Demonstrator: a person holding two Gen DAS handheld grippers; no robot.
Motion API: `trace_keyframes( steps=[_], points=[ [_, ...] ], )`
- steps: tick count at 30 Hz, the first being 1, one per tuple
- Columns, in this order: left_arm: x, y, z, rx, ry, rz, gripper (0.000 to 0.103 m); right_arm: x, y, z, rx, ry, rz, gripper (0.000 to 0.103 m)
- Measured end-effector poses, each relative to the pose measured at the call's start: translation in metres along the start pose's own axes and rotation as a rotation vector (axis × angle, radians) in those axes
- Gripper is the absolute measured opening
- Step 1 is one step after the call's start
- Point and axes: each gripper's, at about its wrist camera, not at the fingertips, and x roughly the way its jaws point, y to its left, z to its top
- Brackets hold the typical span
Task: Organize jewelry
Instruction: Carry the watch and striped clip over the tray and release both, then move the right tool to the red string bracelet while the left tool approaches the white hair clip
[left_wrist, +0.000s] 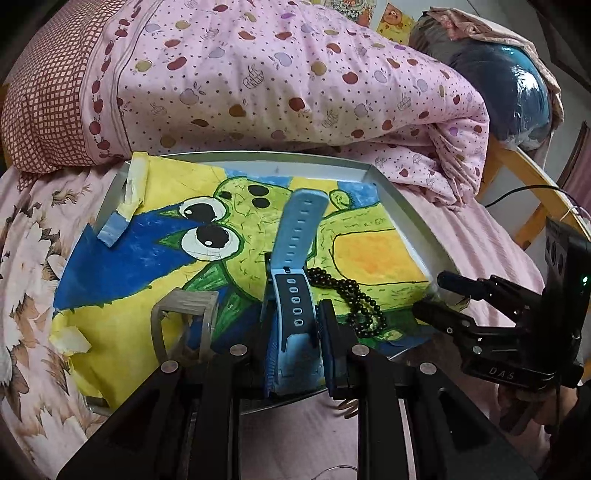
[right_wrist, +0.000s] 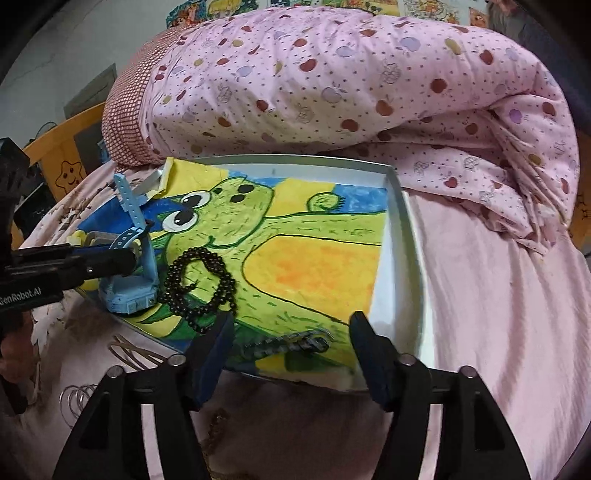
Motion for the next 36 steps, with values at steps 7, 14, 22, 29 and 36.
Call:
trace_keyframes(
  steps=[7, 14, 22, 29, 36],
  points=[
    [-0.016, -0.006, -0.001, -0.005, -0.039, 0.008, 0.05, -0.026, -0.006, -0.001, 0.019, -0.044, -0.036, 0.077],
    [-0.056, -0.016, -0.004, -0.035, -0.123, -0.002, 0.071, -0.074, 0.0, -0.002, 0.072, -0.147, -0.045, 0.1],
    [-0.122, -0.019, -0.023, -0.067, -0.25, 0.057, 0.101, -0.135, 0.029, -0.007, 0.073, -0.291, -0.059, 0.103],
    [-0.173, -0.012, -0.045, -0.076, -0.319, 0.105, 0.101, -0.178, 0.066, -0.017, 0.043, -0.374, -0.041, 0.103],
    [-0.215, 0.006, -0.08, -0.065, -0.338, 0.141, 0.101, -0.198, 0.104, -0.038, 0.014, -0.376, -0.007, 0.103]
  ],
)
